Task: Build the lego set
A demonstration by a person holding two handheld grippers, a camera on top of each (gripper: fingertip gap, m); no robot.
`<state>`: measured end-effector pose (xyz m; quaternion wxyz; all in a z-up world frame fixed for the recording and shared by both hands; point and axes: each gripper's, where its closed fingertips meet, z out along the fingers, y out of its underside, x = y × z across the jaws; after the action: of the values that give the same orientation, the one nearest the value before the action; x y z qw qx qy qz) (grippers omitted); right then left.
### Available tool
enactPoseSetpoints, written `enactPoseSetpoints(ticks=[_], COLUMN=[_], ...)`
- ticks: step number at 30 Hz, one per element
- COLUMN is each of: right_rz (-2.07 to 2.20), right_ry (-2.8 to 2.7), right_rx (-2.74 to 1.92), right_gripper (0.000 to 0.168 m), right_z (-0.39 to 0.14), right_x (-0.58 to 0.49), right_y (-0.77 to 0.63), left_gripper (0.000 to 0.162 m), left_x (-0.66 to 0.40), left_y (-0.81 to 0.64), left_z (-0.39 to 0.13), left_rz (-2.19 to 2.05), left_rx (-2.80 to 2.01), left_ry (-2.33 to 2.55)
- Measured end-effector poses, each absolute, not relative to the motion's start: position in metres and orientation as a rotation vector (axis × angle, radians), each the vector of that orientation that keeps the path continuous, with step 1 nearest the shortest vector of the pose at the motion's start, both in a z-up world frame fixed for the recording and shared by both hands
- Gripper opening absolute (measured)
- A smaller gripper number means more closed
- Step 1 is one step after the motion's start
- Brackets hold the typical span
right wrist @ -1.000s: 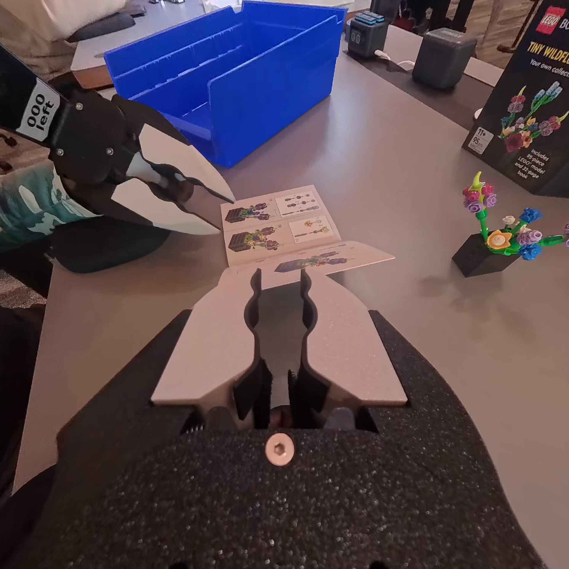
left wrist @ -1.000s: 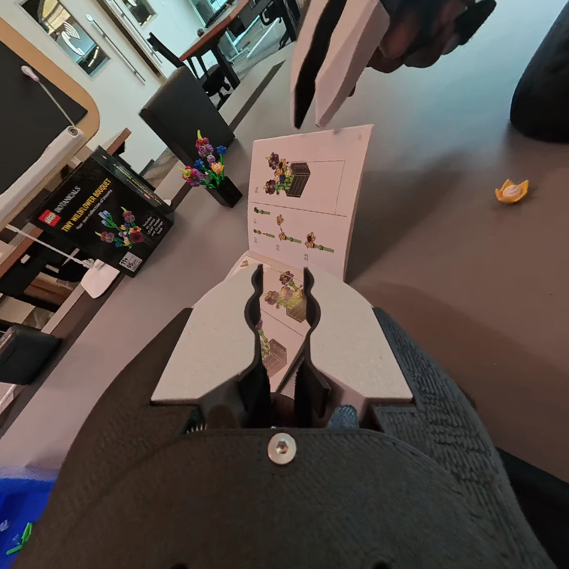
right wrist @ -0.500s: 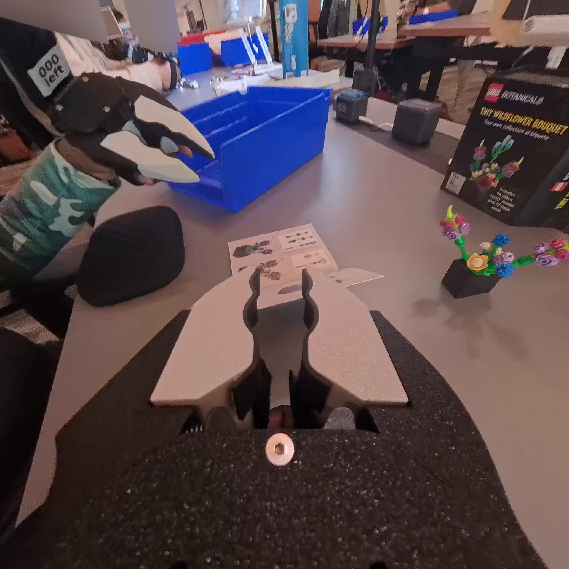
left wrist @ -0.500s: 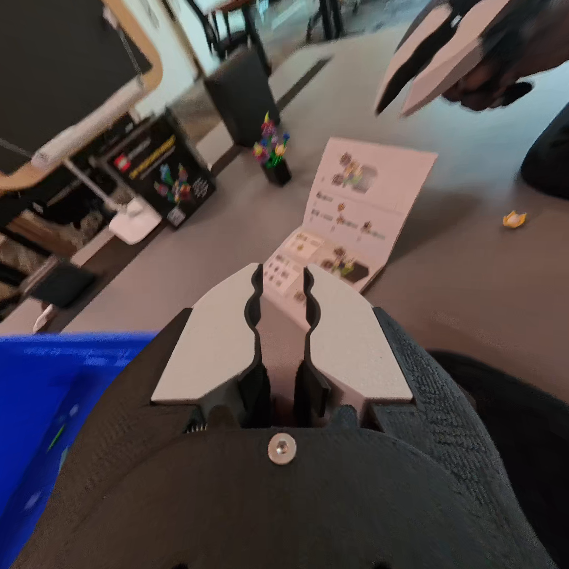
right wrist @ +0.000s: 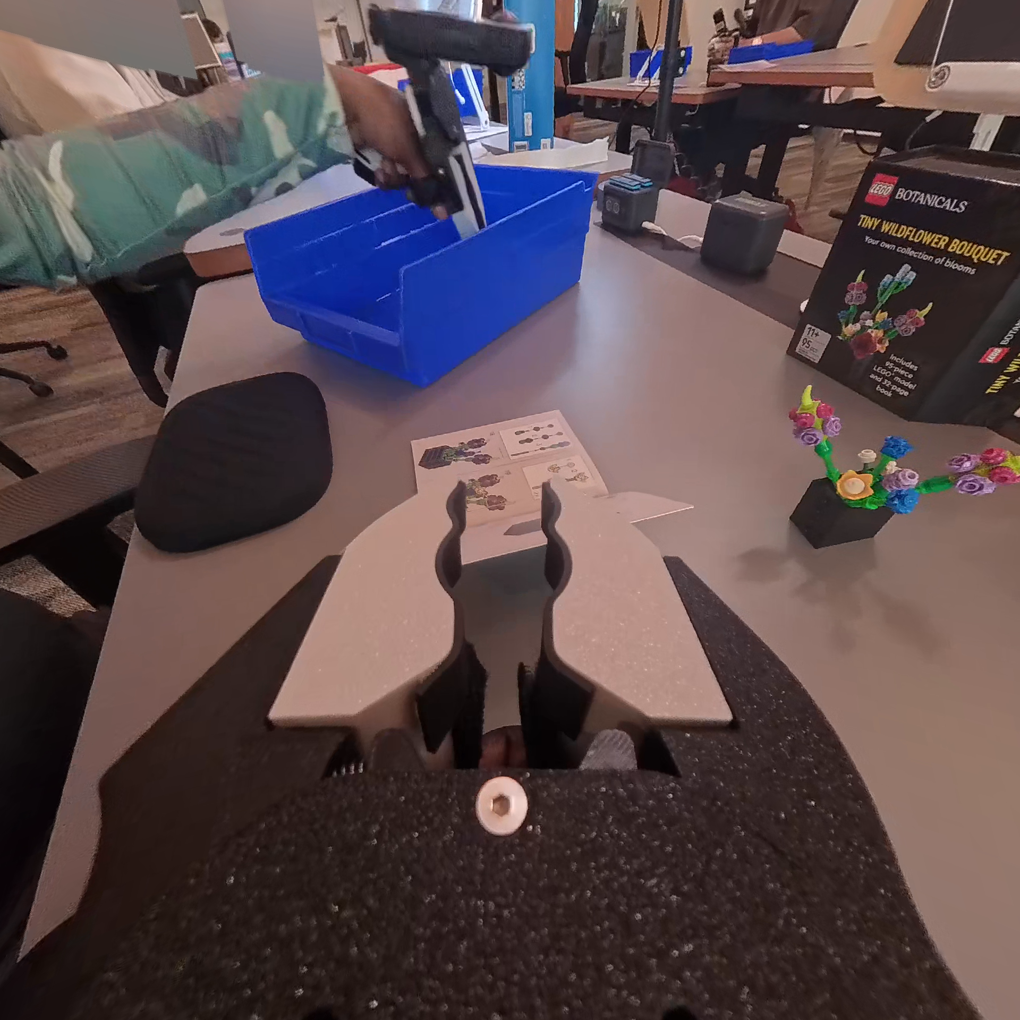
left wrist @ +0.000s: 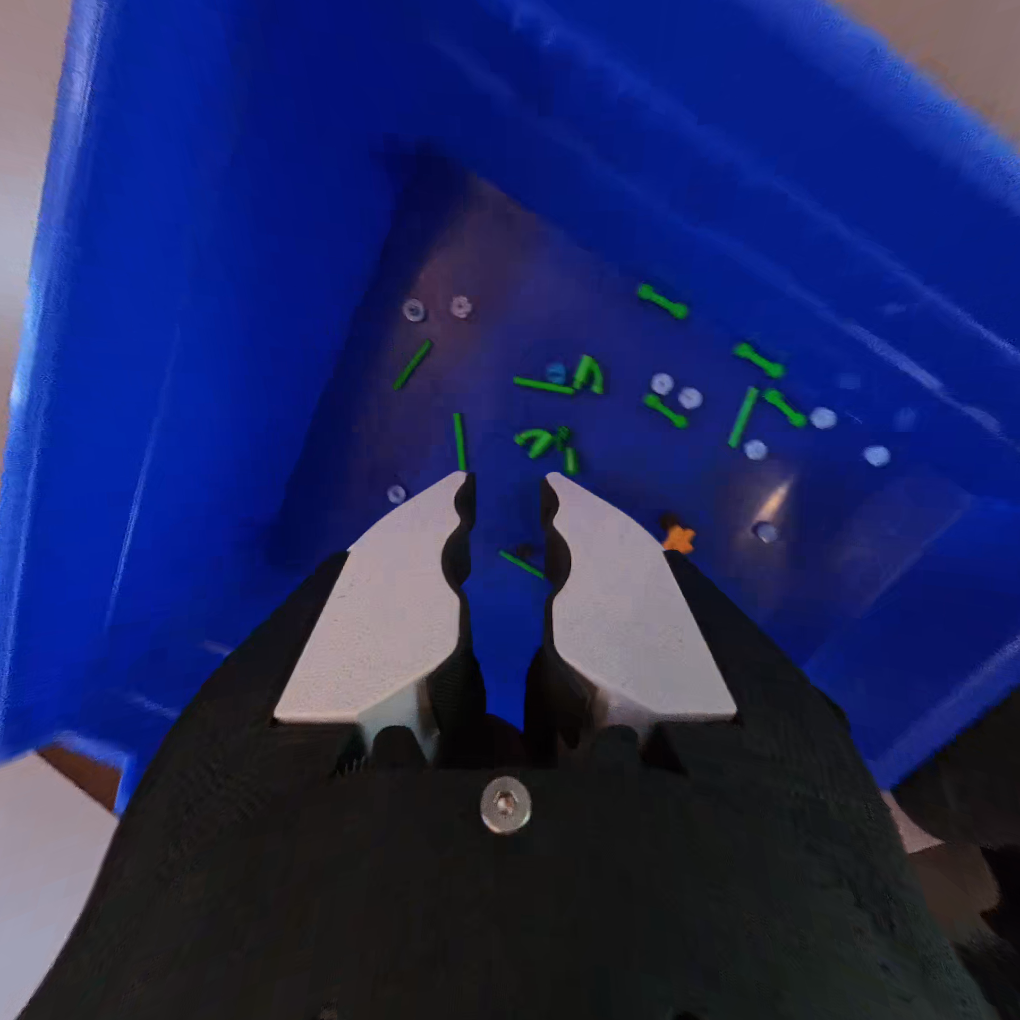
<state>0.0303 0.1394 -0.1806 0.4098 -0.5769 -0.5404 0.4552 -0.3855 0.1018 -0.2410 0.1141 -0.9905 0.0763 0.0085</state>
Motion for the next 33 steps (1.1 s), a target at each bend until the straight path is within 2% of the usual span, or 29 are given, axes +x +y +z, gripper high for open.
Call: enactPoseSetpoints(ticks=[4, 10, 13, 18, 20, 23, 27, 29, 33], right_rz=[1.15, 1.162, 1.15, 1.16, 1.177, 1.203, 1.086, 1.143, 1.522], right_ry=[-1.341, -1.321, -1.324, -1.328, -1.322, -1.313, -1.344, -1.358, -1.219], right_rx=[-1.449, -1.446, -1.456, -1.459, -1.457, -1.45, -1.433, -1.325, -1.097], right_gripper=[0.026, 0.026, 0.026, 0.026, 0.026, 0.026, 0.024, 0.023, 0.016], right_z=[-0.178, -0.175, -0.177, -0.178, -0.178, -0.176, -0.178, -0.166, -0.127], right_x=[0.032, 0.034, 0.034, 0.032, 0.031, 0.027, 0.015, 0.004, -0.01], right_y=[0.142, 0.144, 0.145, 0.144, 0.143, 0.14, 0.136, 0.117, 0.074], left_gripper=[0.021, 0.015, 0.005, 0.004, 0.004, 0.003, 0.003, 0.003, 0.003], left_x=[-0.403, -0.408, -0.407, -0.404, -0.393, -0.346, -0.214, -0.145, -0.05], left_y=[0.111, 0.105, 0.107, 0.105, 0.112, 0.121, 0.095, 0.076, 0.057], left_z=[-0.268, -0.281, -0.282, -0.278, -0.256, -0.192, -0.108, -0.103, -0.13], left_rz=[-0.034, -0.028, -0.029, 0.037, 0.026, 0.012, -0.197, -0.355, -0.606], left_rx=[-2.985, -3.019, -2.996, -2.949, -2.804, -2.431, -1.843, -1.677, -1.551], left_ry=[0.135, 0.165, 0.181, 0.243, 0.247, 0.352, 0.514, 0.56, 0.6])
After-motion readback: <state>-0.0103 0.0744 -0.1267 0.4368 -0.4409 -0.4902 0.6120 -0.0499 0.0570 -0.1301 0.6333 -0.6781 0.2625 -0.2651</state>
